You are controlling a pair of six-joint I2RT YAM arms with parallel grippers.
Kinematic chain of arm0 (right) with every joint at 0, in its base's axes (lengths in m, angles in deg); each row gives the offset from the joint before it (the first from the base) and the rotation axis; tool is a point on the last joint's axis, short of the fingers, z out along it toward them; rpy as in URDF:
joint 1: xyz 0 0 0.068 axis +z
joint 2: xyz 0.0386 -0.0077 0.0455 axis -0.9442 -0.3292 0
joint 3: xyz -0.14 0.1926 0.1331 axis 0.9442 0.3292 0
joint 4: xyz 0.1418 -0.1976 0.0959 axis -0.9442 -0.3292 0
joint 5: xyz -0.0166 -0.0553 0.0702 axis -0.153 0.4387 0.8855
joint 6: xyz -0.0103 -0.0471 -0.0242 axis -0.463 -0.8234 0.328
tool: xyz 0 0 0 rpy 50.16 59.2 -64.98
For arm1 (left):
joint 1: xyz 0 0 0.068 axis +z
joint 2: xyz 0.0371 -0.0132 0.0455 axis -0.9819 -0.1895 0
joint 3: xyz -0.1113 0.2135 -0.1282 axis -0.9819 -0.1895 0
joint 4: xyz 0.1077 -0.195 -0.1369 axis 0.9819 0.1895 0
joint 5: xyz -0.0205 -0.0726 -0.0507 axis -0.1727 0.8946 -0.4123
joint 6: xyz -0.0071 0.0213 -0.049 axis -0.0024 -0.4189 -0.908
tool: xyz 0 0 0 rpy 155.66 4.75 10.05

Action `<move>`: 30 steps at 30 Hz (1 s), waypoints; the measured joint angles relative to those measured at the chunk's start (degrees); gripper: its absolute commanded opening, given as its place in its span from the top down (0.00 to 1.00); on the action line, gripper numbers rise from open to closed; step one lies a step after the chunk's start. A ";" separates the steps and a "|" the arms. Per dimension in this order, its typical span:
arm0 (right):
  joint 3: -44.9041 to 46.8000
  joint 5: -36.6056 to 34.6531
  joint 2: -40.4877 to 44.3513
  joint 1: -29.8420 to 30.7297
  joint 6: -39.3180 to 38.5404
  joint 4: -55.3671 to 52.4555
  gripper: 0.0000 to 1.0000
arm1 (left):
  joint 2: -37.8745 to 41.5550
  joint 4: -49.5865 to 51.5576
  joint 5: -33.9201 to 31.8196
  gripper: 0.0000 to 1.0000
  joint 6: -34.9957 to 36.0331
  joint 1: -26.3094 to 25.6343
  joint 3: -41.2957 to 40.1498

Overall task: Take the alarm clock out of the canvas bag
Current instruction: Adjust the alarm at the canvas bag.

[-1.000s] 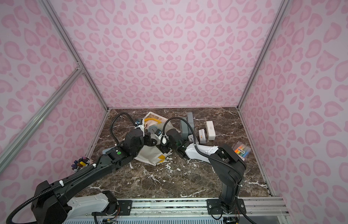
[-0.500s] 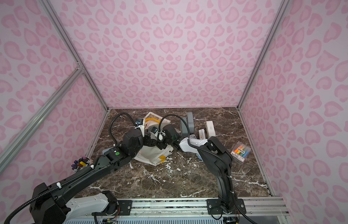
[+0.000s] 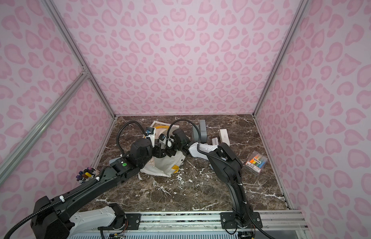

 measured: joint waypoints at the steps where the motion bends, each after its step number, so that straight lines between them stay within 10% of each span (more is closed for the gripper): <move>1: 0.24 0.22 0.00 0.11 0.00 -0.04 0.25 | -0.07 -0.04 0.13 0.97 0.00 0.00 0.00; 19: 5.84 1.22 4.20 2.93 1.22 -2.19 0.54 | -1.77 -3.43 0.20 0.97 3.45 0.33 0.15; 30: 14.43 -4.81 9.68 6.23 9.27 0.81 0.42 | -4.66 -8.90 8.15 0.97 12.61 3.13 0.17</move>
